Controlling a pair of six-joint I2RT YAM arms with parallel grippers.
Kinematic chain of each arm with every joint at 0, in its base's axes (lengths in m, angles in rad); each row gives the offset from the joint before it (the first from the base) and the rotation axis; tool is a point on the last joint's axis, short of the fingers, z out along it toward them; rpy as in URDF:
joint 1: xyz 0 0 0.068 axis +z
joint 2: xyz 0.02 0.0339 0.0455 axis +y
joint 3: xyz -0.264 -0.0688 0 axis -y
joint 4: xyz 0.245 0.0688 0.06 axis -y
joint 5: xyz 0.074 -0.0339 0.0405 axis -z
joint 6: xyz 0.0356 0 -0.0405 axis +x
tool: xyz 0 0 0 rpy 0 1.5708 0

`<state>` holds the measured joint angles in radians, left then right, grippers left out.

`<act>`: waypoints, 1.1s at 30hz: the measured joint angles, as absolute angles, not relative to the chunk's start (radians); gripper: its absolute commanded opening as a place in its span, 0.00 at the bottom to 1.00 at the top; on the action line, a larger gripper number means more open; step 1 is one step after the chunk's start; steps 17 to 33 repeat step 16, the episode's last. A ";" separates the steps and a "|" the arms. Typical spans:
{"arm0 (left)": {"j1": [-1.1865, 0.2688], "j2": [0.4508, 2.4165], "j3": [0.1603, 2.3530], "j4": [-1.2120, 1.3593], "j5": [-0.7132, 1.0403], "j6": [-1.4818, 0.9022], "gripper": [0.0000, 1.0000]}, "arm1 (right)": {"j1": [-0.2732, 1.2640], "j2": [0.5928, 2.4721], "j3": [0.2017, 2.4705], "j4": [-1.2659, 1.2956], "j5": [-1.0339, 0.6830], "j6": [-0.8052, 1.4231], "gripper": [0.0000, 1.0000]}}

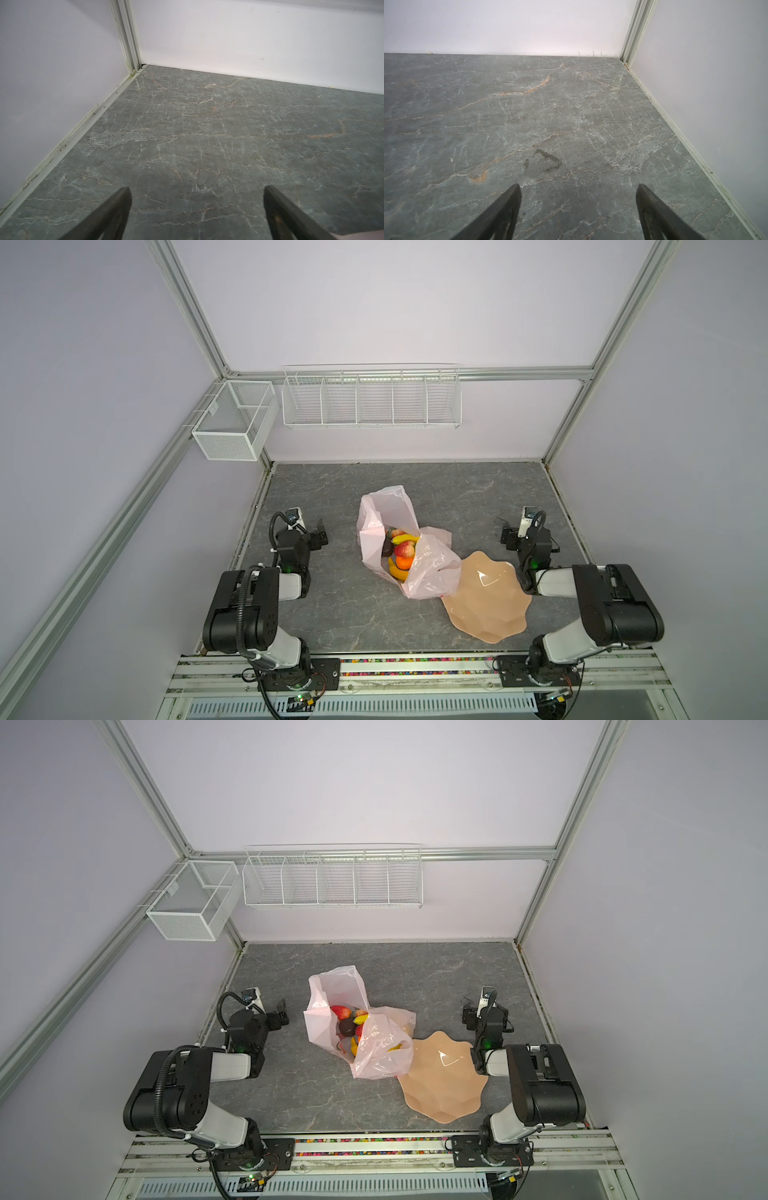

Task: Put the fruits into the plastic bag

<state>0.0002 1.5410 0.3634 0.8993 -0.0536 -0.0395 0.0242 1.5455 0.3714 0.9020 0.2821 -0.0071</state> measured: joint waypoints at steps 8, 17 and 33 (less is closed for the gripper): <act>0.000 1.541 0.369 0.899 -0.055 -0.039 0.99 | 0.024 1.546 0.371 0.901 0.282 -0.007 0.89; 0.000 1.541 0.369 0.899 -0.055 -0.039 0.99 | 0.024 1.546 0.371 0.901 0.282 -0.007 0.89; 0.000 1.541 0.369 0.899 -0.055 -0.039 0.99 | 0.024 1.546 0.371 0.901 0.282 -0.007 0.89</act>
